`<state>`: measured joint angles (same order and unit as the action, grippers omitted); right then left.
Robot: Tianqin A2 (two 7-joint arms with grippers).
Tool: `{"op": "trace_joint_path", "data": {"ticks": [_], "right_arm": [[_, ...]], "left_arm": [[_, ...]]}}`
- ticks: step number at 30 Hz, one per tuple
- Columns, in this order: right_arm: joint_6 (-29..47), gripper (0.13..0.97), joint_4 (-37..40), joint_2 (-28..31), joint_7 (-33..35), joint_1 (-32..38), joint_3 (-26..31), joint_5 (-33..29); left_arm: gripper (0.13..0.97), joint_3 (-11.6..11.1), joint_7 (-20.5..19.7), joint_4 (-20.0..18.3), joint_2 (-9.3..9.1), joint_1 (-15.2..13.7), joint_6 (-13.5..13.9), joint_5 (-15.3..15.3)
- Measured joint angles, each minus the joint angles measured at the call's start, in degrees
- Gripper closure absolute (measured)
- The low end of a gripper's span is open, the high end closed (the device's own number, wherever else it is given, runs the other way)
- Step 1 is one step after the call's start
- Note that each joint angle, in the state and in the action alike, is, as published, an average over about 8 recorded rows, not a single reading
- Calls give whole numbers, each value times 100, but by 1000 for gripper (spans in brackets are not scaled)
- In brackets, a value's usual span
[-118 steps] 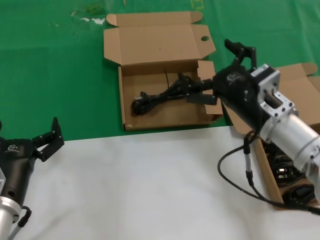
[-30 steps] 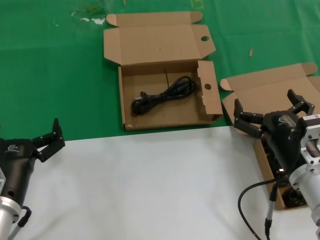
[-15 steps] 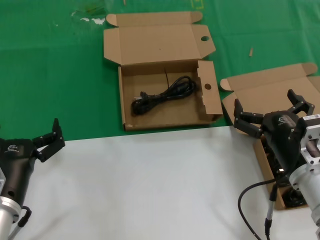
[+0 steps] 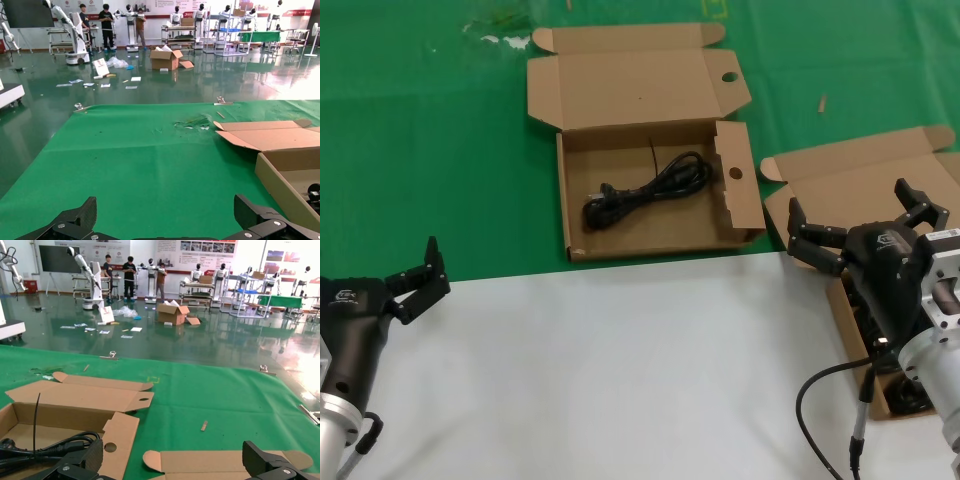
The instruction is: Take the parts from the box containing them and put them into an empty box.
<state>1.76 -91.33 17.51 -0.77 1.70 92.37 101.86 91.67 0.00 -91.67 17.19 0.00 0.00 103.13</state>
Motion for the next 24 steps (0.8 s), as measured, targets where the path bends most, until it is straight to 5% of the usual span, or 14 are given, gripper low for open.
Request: {"op": "trace_joint_path", "data": {"ticks": [24], "right_arm": [[0,129,0,0,0,0,0,0]], "left_arm": [[132,0,-1,0,0,0,0,0]]}}
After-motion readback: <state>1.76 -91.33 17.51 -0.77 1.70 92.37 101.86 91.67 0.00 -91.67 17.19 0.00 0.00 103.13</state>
